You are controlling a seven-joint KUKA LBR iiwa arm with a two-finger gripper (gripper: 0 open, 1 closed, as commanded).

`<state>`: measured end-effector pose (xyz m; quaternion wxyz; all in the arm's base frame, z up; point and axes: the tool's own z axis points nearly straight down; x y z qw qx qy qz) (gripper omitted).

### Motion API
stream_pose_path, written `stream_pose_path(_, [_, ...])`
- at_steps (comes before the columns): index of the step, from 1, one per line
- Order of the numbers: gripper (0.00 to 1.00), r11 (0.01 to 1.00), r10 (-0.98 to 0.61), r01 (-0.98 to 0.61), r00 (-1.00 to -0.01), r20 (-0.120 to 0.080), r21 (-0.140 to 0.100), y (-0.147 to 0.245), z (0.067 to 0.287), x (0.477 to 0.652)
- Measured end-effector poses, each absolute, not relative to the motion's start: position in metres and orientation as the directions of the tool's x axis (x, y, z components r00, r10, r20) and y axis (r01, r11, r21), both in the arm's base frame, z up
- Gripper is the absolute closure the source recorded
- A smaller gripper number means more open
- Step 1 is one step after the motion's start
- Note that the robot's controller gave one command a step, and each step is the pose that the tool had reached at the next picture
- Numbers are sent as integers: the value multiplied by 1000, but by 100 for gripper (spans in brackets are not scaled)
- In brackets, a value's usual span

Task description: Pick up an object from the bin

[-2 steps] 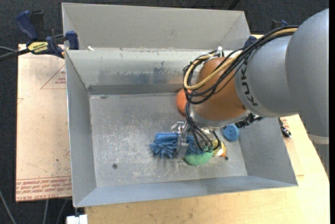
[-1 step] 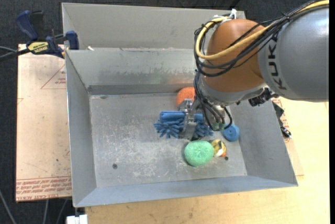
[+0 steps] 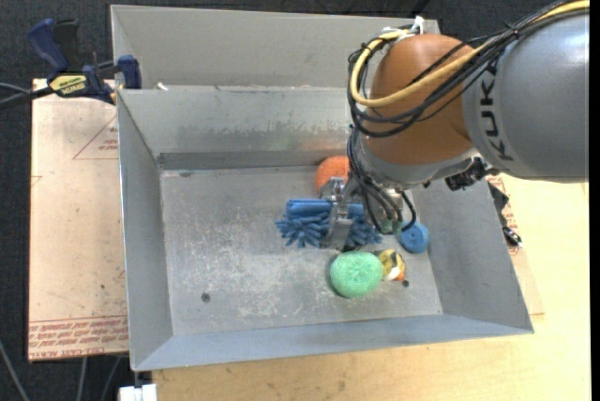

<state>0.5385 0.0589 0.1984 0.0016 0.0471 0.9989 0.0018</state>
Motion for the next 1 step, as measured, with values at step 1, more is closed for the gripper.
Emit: stream_pose_path(1, [100, 996, 85, 85, -996, 6, 2, 60, 233, 532])
